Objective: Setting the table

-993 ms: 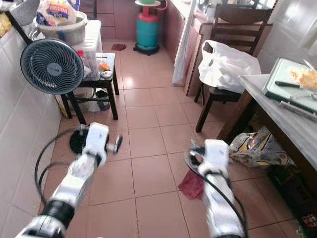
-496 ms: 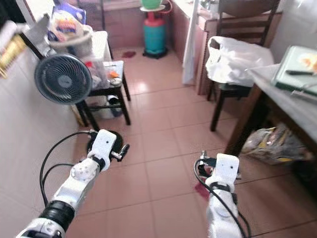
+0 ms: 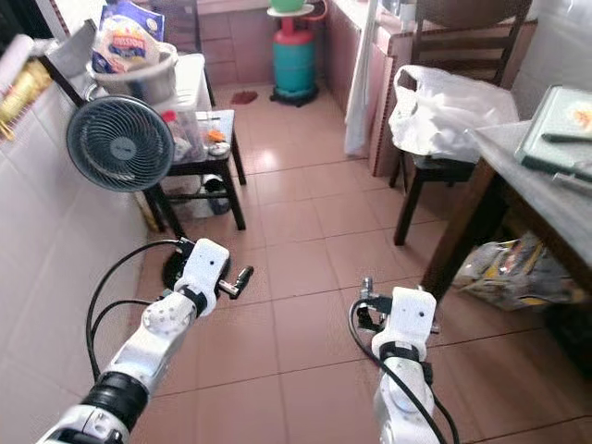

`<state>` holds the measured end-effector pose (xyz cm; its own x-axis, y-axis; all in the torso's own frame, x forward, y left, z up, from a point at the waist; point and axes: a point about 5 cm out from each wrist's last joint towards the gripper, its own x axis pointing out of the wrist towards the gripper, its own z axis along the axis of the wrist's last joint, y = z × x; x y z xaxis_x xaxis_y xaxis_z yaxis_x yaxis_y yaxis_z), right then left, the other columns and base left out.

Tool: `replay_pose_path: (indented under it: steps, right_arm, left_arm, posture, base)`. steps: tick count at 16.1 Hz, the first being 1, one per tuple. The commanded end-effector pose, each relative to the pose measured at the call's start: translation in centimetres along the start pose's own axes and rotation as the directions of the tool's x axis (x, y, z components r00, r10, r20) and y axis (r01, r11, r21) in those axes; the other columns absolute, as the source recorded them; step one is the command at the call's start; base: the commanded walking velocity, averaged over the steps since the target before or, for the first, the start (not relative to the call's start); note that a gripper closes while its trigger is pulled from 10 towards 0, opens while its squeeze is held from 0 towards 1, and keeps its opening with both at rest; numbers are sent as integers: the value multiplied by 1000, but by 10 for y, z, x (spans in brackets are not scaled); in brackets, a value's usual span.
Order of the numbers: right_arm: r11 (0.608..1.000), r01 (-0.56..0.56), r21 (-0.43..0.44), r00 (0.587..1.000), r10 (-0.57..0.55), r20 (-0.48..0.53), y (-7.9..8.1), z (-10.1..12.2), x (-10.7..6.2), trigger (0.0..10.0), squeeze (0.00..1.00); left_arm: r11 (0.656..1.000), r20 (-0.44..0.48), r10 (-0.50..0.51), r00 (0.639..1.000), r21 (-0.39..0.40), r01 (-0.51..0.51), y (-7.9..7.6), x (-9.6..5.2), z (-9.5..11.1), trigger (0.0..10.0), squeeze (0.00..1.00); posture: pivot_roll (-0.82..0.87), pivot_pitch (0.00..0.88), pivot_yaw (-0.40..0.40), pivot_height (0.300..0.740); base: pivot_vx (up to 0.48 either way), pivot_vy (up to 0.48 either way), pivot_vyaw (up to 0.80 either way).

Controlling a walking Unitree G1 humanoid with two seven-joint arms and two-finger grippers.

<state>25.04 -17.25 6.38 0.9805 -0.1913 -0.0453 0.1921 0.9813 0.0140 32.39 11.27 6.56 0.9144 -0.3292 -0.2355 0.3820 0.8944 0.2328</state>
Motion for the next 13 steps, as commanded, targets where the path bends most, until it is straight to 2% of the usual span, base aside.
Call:
replay_pose_path:
  steps: [1,4,6,7,8,10,13]
  right_arm:
    - [1000,-1,-3,1000,1,4,-4,4,-2,10000,0]
    - [998,-43,-45,999,42,-21,-19,2,-15,10000,0]
    - [991,-94,-92,995,93,-22,-26,7,-25,10000,0]
    - [989,-104,-102,995,102,-24,-27,8,-27,10000,0]
    - [983,-132,-129,991,128,-40,-34,7,-34,10000,0]
    - [981,-138,-137,990,131,-60,-36,4,-38,10000,0]
    - [983,-152,-98,987,146,-70,-22,2,-42,10000,0]
  left_arm:
    - [999,-11,40,999,-11,-40,11,-4,-3,10000,0]
    - [994,-11,102,995,-33,-103,26,-34,-25,10000,0]
    - [993,7,116,993,12,-116,31,-53,-34,10000,0]
    - [993,7,118,993,22,-119,31,-56,-36,10000,0]
    - [988,-8,145,989,48,-144,33,-70,-46,10000,0]
    - [984,-14,177,984,40,-176,35,-77,-51,10000,0]
    - [980,4,193,981,55,-193,38,-75,-49,10000,0]
  posture:
    - [93,22,-10,714]
    - [109,19,-41,714]
    - [109,36,-49,714]
    - [109,36,-49,714]
    - [121,47,-61,714]
    - [130,47,-65,714]
    - [132,50,-67,714]
  base:
    - [0,0,0]
    - [0,0,0]
    - [0,0,0]
    - [0,0,0]
    - [0,0,0]
    - [0,0,0]
    - [0,0,0]
